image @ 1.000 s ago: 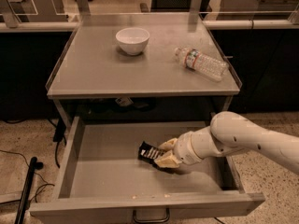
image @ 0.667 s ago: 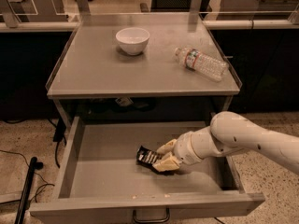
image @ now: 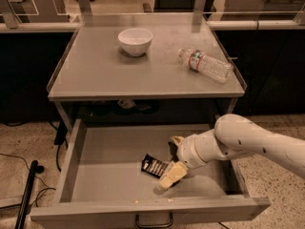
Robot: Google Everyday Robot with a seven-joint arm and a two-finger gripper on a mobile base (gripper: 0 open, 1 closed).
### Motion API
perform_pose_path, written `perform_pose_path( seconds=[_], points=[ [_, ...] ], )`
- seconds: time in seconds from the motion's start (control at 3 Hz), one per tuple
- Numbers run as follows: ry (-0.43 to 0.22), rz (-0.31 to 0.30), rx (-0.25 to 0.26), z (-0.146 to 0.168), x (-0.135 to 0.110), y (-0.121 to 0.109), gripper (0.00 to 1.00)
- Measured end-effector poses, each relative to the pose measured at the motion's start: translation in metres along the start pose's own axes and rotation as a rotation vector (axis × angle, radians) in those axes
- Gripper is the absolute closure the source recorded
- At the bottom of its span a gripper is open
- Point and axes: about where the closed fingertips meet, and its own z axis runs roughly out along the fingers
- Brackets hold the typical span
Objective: Place rxbar chocolate into top drawer
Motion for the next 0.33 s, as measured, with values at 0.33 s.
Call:
perform_pose_path(
  seconds=[0.33],
  points=[
    [0.0, 0.0, 0.0, 0.0, 0.0, 0.0, 0.0]
  ],
)
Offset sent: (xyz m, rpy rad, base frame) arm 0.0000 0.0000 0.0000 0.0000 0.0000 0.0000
